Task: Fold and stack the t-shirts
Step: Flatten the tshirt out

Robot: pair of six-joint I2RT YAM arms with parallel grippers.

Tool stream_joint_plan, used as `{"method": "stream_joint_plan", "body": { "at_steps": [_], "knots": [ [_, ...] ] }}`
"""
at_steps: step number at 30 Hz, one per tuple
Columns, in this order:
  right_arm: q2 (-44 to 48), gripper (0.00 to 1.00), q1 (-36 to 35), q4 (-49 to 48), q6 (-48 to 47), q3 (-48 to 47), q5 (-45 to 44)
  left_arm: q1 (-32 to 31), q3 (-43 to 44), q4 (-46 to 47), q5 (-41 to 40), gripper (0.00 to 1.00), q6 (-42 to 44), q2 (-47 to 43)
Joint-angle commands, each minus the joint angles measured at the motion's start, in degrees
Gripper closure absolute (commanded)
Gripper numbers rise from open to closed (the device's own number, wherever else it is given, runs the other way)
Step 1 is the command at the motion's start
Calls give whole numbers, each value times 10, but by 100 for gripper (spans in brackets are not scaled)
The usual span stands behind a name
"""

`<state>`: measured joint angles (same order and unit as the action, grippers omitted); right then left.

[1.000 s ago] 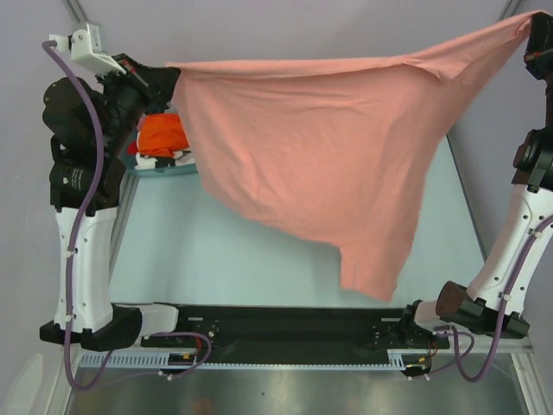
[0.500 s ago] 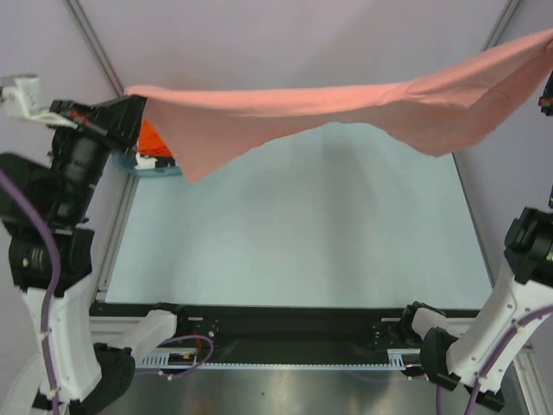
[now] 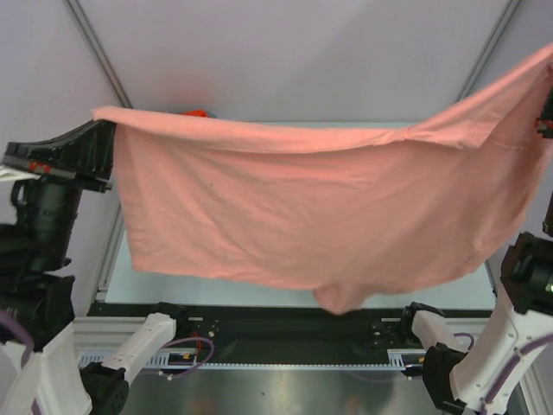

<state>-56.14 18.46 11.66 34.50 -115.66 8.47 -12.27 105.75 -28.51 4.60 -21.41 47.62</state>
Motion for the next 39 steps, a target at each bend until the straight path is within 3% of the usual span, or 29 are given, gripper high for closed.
{"method": "stream_joint_plan", "body": {
  "at_steps": [1, 6, 9, 10, 13, 15, 19, 20, 24, 28, 32, 39],
  "knots": [
    [-56, 100, -3, -40, 18, 76, 7, -3, -70, 28, -17, 100, 8, 52],
    [-95, 100, -25, -147, 34, 268, 21, 4, -209, 94, -34, 100, -6, 85],
    [-159, 100, -62, -179, -2, 330, 2, 28, -318, 162, -25, 100, -31, 122],
    [-204, 100, -69, -192, -10, 343, -6, 35, -366, 196, -21, 100, -39, 158],
    [-282, 100, -78, -240, -23, 365, -3, 66, -405, 252, 11, 100, -65, 242],
    [-374, 100, -79, -264, -27, 352, 4, 75, -409, 283, 25, 100, -70, 345],
    [-537, 100, -89, -271, -38, 265, 15, 82, -296, 334, 93, 100, -77, 544],
    [-569, 100, -91, -248, -42, 204, 17, 81, -269, 330, 107, 100, -86, 603],
    [-712, 100, -96, -184, -38, 71, 25, 84, -150, 290, 109, 100, -90, 712],
    [-770, 100, -99, -119, -32, -21, 35, 88, -66, 247, 110, 100, -80, 766],
    [-765, 100, -104, -51, -30, -26, 37, 95, -16, 210, 124, 100, -72, 803],
    [-695, 100, -96, -2, 13, 53, 49, 104, 9, 174, 139, 95, -58, 826]
  ]
}}
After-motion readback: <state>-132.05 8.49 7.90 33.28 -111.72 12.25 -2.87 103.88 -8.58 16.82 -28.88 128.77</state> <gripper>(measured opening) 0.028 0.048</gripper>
